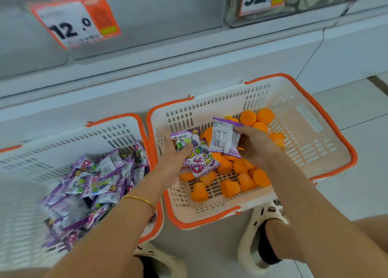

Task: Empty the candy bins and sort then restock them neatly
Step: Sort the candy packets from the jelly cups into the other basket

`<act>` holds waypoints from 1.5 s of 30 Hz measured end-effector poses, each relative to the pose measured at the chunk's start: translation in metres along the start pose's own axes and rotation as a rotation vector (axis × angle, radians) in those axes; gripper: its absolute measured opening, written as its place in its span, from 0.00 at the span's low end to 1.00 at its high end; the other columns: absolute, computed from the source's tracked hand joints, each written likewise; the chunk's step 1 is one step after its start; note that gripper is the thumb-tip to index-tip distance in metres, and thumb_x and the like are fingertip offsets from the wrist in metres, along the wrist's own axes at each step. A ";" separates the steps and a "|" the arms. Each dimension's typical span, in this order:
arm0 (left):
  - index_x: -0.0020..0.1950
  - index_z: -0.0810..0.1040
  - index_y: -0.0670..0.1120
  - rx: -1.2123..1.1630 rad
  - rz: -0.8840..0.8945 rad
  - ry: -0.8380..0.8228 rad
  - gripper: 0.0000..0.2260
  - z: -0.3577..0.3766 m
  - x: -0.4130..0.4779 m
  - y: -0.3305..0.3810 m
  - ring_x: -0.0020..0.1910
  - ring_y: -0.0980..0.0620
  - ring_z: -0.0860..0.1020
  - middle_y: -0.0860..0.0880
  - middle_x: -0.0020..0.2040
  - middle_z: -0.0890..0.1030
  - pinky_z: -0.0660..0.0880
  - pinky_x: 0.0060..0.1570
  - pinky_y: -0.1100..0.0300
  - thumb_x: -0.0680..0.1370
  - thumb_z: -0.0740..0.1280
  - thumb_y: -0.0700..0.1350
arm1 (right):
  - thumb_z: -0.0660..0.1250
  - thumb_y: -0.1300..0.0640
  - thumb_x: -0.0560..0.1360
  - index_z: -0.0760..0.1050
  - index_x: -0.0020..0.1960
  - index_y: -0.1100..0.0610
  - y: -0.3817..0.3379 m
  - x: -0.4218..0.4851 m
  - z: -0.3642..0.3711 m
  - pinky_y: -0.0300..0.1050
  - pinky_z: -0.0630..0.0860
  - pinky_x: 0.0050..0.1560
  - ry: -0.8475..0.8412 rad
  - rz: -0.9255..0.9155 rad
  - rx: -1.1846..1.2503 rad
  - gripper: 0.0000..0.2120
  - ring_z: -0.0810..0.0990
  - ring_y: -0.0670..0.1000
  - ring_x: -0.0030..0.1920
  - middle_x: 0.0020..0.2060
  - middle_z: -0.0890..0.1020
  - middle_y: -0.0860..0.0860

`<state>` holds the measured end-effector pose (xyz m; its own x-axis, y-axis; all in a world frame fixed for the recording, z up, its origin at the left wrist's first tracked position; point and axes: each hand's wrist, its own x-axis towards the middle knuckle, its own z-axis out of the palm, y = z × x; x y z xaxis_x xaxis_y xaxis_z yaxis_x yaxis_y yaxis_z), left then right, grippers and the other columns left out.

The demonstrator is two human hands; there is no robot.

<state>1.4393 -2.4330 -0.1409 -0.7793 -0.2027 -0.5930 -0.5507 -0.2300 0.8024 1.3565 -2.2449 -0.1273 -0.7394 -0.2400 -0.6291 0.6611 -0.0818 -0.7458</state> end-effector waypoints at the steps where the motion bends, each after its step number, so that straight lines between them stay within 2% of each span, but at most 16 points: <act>1: 0.78 0.44 0.51 -0.027 0.017 0.006 0.36 -0.007 -0.009 0.007 0.74 0.47 0.61 0.51 0.78 0.52 0.75 0.56 0.46 0.79 0.64 0.47 | 0.61 0.58 0.79 0.74 0.45 0.57 -0.002 -0.005 0.015 0.43 0.73 0.36 -0.075 -0.005 -0.087 0.06 0.74 0.51 0.36 0.39 0.78 0.54; 4: 0.77 0.49 0.47 -0.100 0.029 0.010 0.30 -0.029 -0.037 0.027 0.66 0.54 0.70 0.50 0.75 0.59 0.77 0.51 0.52 0.80 0.62 0.46 | 0.61 0.54 0.81 0.73 0.49 0.56 -0.001 -0.014 0.060 0.44 0.73 0.31 -0.175 -0.058 -0.287 0.06 0.76 0.50 0.33 0.39 0.79 0.52; 6: 0.76 0.53 0.45 -0.140 0.045 0.050 0.27 -0.047 -0.051 0.034 0.52 0.63 0.75 0.51 0.68 0.67 0.78 0.42 0.61 0.80 0.62 0.47 | 0.61 0.51 0.80 0.73 0.57 0.56 0.002 -0.019 0.089 0.52 0.79 0.42 -0.219 -0.066 -0.274 0.10 0.80 0.53 0.42 0.48 0.81 0.53; 9: 0.77 0.46 0.52 -0.223 0.043 0.058 0.51 -0.074 -0.063 0.039 0.66 0.51 0.71 0.51 0.73 0.64 0.75 0.58 0.44 0.65 0.73 0.62 | 0.61 0.53 0.80 0.73 0.50 0.56 0.012 -0.031 0.134 0.54 0.77 0.50 -0.246 -0.066 -0.163 0.07 0.80 0.57 0.47 0.46 0.81 0.55; 11: 0.76 0.51 0.52 -0.175 0.047 0.088 0.56 -0.088 -0.071 0.040 0.66 0.45 0.73 0.47 0.72 0.69 0.74 0.58 0.39 0.58 0.78 0.63 | 0.62 0.51 0.79 0.72 0.44 0.55 0.018 -0.038 0.160 0.53 0.75 0.51 -0.208 -0.233 -0.368 0.09 0.79 0.59 0.48 0.43 0.80 0.56; 15: 0.67 0.68 0.40 -0.233 0.103 0.201 0.26 -0.115 -0.073 0.036 0.50 0.44 0.82 0.41 0.56 0.82 0.81 0.45 0.47 0.73 0.73 0.43 | 0.56 0.43 0.80 0.67 0.60 0.58 0.021 -0.040 0.188 0.54 0.76 0.53 -0.231 -0.237 -0.541 0.19 0.77 0.56 0.54 0.51 0.75 0.56; 20: 0.64 0.66 0.37 -0.245 0.080 0.535 0.20 -0.157 -0.063 0.030 0.34 0.52 0.80 0.43 0.45 0.80 0.81 0.34 0.54 0.76 0.69 0.41 | 0.57 0.45 0.81 0.65 0.67 0.57 0.007 -0.026 0.152 0.54 0.82 0.41 -0.178 -0.121 -0.399 0.21 0.83 0.57 0.43 0.56 0.77 0.57; 22: 0.74 0.56 0.37 -0.039 -0.030 0.644 0.34 -0.164 -0.053 0.023 0.48 0.46 0.81 0.38 0.63 0.75 0.78 0.53 0.46 0.75 0.70 0.48 | 0.57 0.47 0.81 0.66 0.66 0.58 0.004 -0.011 0.118 0.49 0.80 0.34 -0.065 -0.125 -0.365 0.19 0.83 0.56 0.40 0.53 0.77 0.58; 24: 0.77 0.41 0.41 0.356 -0.128 0.681 0.46 -0.156 -0.048 0.015 0.72 0.38 0.63 0.37 0.76 0.55 0.62 0.70 0.42 0.74 0.70 0.55 | 0.56 0.51 0.82 0.66 0.67 0.59 0.004 0.005 0.084 0.48 0.78 0.34 0.096 -0.149 -0.359 0.17 0.81 0.56 0.39 0.51 0.78 0.58; 27: 0.78 0.44 0.42 0.757 0.108 0.669 0.41 -0.119 -0.040 0.009 0.76 0.37 0.47 0.37 0.77 0.46 0.52 0.73 0.42 0.76 0.66 0.54 | 0.57 0.57 0.82 0.67 0.67 0.61 0.013 0.034 0.042 0.53 0.78 0.36 0.328 -0.202 -0.477 0.15 0.77 0.56 0.37 0.48 0.77 0.59; 30: 0.74 0.59 0.39 0.996 0.613 0.546 0.30 -0.068 -0.012 0.010 0.74 0.36 0.56 0.36 0.74 0.57 0.58 0.72 0.43 0.76 0.67 0.43 | 0.58 0.62 0.78 0.71 0.63 0.59 0.028 0.061 0.011 0.49 0.73 0.34 0.452 -0.360 -0.837 0.14 0.75 0.58 0.40 0.45 0.78 0.59; 32: 0.72 0.64 0.41 1.148 0.772 0.331 0.25 -0.030 0.010 0.009 0.72 0.38 0.61 0.38 0.73 0.61 0.63 0.70 0.46 0.76 0.66 0.41 | 0.60 0.63 0.76 0.71 0.64 0.56 0.032 0.076 -0.007 0.51 0.73 0.41 0.485 -0.423 -1.097 0.17 0.75 0.61 0.49 0.57 0.76 0.61; 34: 0.75 0.61 0.45 1.306 0.709 0.094 0.26 -0.001 0.034 -0.001 0.74 0.41 0.57 0.41 0.76 0.57 0.60 0.72 0.46 0.78 0.64 0.44 | 0.61 0.60 0.76 0.67 0.69 0.54 0.028 0.088 -0.021 0.59 0.70 0.56 0.481 -0.389 -1.333 0.21 0.67 0.64 0.64 0.67 0.68 0.60; 38: 0.78 0.44 0.53 1.576 0.416 -0.111 0.36 0.028 0.080 -0.035 0.76 0.41 0.42 0.44 0.78 0.40 0.50 0.73 0.41 0.78 0.65 0.50 | 0.62 0.43 0.77 0.52 0.76 0.44 0.028 0.115 -0.055 0.66 0.64 0.65 0.347 -0.153 -1.488 0.32 0.53 0.66 0.73 0.76 0.52 0.55; 41: 0.77 0.39 0.56 1.658 0.430 -0.157 0.40 0.050 0.111 -0.047 0.76 0.39 0.39 0.44 0.77 0.36 0.48 0.72 0.40 0.78 0.65 0.53 | 0.58 0.30 0.72 0.41 0.76 0.38 0.045 0.130 -0.074 0.68 0.64 0.64 0.305 -0.039 -1.581 0.40 0.51 0.68 0.73 0.77 0.41 0.51; 45: 0.77 0.41 0.58 1.636 0.565 -0.087 0.31 0.086 0.150 -0.041 0.76 0.40 0.41 0.45 0.78 0.40 0.49 0.74 0.41 0.80 0.56 0.59 | 0.59 0.33 0.73 0.35 0.74 0.36 0.069 0.117 -0.092 0.63 0.65 0.64 0.157 -0.143 -1.612 0.40 0.52 0.68 0.72 0.77 0.38 0.48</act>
<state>1.3191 -2.3719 -0.2565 -0.9495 0.1491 -0.2761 0.1082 0.9815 0.1580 1.3042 -2.1895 -0.2727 -0.8515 -0.2163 -0.4777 -0.1478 0.9730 -0.1771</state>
